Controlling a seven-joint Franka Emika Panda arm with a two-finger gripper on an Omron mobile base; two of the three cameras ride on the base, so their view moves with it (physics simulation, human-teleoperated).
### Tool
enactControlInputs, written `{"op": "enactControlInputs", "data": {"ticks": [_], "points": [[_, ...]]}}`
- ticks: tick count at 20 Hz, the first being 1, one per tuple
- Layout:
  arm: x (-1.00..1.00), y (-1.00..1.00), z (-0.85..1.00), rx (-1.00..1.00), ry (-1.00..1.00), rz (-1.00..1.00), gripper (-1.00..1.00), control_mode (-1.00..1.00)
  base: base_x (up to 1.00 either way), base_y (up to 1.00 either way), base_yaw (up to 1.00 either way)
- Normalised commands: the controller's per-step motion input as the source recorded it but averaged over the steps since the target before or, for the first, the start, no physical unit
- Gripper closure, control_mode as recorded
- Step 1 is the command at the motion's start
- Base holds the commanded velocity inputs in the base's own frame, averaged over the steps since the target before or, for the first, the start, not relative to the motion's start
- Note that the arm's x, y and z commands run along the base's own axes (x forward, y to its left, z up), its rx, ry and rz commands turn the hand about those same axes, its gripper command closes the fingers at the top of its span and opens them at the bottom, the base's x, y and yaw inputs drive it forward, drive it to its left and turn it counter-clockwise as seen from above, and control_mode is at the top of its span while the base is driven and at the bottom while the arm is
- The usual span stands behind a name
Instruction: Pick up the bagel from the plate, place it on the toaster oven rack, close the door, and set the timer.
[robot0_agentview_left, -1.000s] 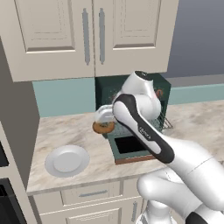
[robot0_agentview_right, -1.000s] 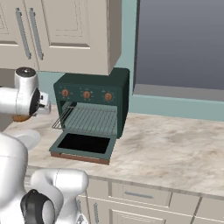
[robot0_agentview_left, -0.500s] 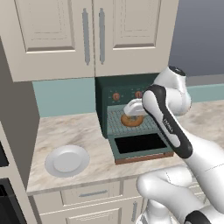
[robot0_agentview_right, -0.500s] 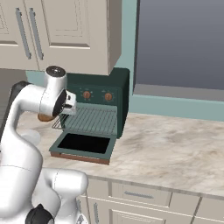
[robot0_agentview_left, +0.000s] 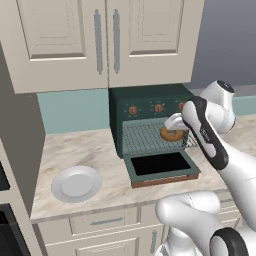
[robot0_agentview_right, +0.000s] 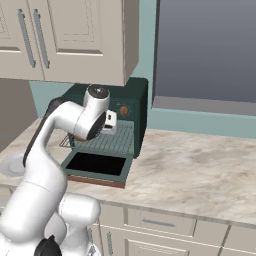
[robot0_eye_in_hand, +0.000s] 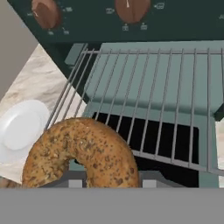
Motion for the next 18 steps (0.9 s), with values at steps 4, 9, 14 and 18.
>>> {"op": "enactControlInputs", "data": {"ticks": [4,9,14,18], "points": [[0.56,-0.38,-0.27,0.00,0.00,-0.04,1.00,-1.00,0.00,0.00,0.00],[0.54,-0.03,-0.29,0.00,0.00,-0.04,1.00,-1.00,0.00,0.00,0.00],[0.27,0.04,-0.25,0.00,0.01,-0.01,1.00,-1.00,0.00,0.00,0.00],[0.09,0.16,-0.25,0.00,0.02,0.00,1.00,-1.00,0.00,0.00,0.00]]}}
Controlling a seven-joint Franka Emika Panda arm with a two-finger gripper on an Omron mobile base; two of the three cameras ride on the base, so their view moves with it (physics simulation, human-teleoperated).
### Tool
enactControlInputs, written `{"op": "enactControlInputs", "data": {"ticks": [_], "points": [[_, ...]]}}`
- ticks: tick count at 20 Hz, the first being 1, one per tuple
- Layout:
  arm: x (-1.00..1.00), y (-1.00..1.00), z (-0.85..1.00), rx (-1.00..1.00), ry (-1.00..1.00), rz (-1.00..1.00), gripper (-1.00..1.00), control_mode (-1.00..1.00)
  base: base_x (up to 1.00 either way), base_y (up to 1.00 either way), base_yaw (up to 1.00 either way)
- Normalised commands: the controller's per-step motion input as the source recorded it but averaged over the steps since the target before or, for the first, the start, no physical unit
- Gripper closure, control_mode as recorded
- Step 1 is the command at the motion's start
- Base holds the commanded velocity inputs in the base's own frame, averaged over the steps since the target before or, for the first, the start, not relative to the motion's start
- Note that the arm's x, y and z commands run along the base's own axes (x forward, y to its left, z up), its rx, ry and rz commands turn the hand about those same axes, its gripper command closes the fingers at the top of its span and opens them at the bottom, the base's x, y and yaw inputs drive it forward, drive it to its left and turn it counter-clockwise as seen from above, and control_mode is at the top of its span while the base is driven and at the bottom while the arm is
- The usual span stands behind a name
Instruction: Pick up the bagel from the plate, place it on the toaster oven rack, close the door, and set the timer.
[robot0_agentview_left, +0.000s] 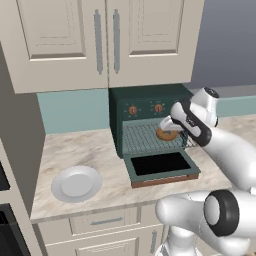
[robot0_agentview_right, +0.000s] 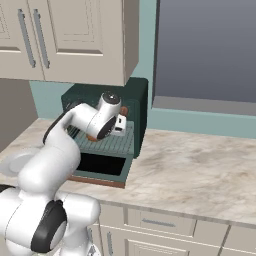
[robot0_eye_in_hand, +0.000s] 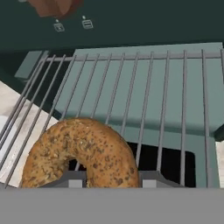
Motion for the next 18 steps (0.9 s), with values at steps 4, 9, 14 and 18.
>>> {"op": "enactControlInputs", "data": {"ticks": [4,9,14,18], "points": [[0.13,0.18,-0.16,0.00,0.01,0.00,1.00,-1.00,0.00,0.00,0.00],[0.33,0.16,-0.16,0.00,0.02,0.00,1.00,-1.00,0.00,0.00,0.00],[0.27,0.01,-0.20,0.00,0.02,0.00,1.00,-1.00,0.00,0.00,0.00],[0.15,0.00,-0.20,0.00,0.00,0.00,1.00,-1.00,0.00,0.00,0.00]]}}
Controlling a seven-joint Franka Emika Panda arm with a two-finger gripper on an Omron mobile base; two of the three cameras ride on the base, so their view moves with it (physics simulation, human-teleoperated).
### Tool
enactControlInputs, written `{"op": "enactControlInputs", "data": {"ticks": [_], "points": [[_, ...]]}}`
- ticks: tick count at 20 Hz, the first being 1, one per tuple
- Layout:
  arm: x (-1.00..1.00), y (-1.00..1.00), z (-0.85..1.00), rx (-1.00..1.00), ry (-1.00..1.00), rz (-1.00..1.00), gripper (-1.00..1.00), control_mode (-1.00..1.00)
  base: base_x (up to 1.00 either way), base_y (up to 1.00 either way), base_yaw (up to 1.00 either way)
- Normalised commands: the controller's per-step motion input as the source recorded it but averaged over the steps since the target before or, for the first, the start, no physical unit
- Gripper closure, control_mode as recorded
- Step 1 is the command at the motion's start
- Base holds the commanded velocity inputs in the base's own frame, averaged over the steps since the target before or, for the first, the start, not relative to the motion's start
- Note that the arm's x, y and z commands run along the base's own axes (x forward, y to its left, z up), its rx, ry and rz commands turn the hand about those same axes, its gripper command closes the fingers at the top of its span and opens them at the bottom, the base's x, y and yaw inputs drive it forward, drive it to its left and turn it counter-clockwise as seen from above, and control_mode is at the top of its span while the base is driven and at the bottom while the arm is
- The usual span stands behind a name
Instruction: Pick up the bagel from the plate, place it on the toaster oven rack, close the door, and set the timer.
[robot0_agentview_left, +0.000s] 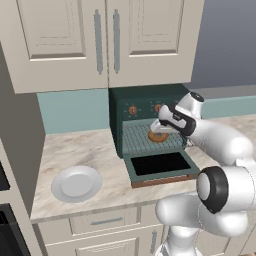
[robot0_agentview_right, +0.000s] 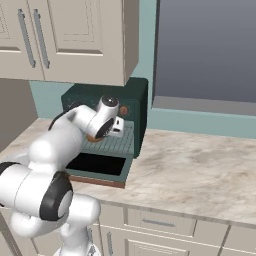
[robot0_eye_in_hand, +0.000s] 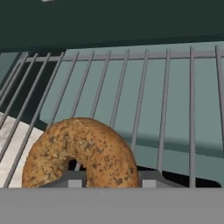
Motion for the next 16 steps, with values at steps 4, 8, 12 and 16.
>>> {"op": "enactControlInputs", "data": {"ticks": [4,8,12,16], "points": [[0.16,0.00,-0.16,0.00,0.00,0.00,1.00,-1.00,0.00,0.00,0.00],[0.04,0.00,-0.19,0.00,0.00,0.00,-1.00,-1.00,0.00,0.00,0.00],[-0.04,0.00,-0.02,0.00,0.00,0.00,-1.00,-1.00,0.00,0.00,0.00],[-0.16,-0.03,0.37,0.01,0.00,0.00,-1.00,-1.00,0.00,0.00,0.00]]}}
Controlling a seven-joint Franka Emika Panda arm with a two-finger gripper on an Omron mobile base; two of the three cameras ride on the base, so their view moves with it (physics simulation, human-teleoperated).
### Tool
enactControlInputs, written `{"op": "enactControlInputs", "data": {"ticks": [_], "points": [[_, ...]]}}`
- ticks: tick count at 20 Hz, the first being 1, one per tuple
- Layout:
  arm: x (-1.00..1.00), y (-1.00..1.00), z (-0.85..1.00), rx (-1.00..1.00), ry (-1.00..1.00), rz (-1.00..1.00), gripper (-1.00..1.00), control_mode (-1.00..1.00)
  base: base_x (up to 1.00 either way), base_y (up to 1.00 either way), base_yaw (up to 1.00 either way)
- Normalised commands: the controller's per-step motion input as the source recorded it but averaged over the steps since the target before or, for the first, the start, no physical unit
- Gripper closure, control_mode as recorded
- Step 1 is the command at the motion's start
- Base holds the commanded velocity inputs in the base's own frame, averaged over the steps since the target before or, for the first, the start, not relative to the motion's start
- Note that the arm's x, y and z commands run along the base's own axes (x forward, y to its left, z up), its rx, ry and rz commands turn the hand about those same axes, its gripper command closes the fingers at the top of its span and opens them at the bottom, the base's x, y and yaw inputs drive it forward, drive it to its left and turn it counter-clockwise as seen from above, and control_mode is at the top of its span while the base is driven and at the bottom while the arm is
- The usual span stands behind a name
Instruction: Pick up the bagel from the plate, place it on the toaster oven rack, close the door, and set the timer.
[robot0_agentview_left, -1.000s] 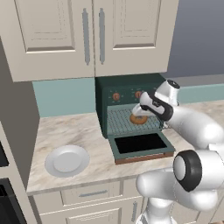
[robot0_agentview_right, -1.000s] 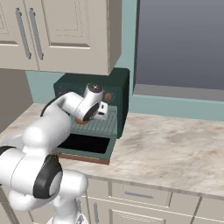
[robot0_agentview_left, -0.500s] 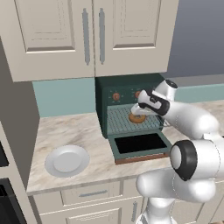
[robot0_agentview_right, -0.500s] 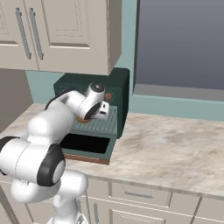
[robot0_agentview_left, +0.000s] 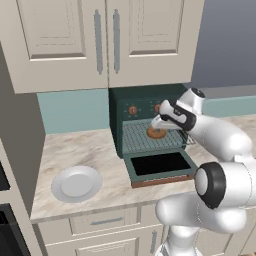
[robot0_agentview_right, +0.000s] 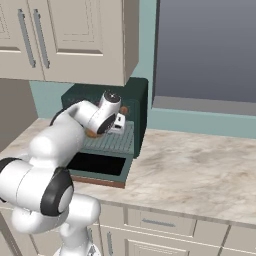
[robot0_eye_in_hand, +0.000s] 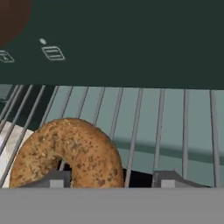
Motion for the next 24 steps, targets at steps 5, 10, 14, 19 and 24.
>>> {"op": "enactControlInputs", "data": {"ticks": [5,10,14,19,24], "points": [[-0.16,-0.12,0.51,0.01,0.00,0.00,-1.00,-1.00,0.00,0.00,0.00],[0.00,-0.10,0.16,0.00,0.00,-0.02,-1.00,-1.00,0.00,0.00,0.00],[-0.64,-0.26,0.39,0.01,-0.05,-0.01,-1.00,-1.00,0.00,0.00,0.00],[-1.00,-0.29,0.14,0.00,-0.04,-0.03,-1.00,-1.00,0.00,0.00,0.00],[-1.00,-0.32,-0.01,0.00,0.00,-0.05,-1.00,-1.00,0.00,0.00,0.00]]}}
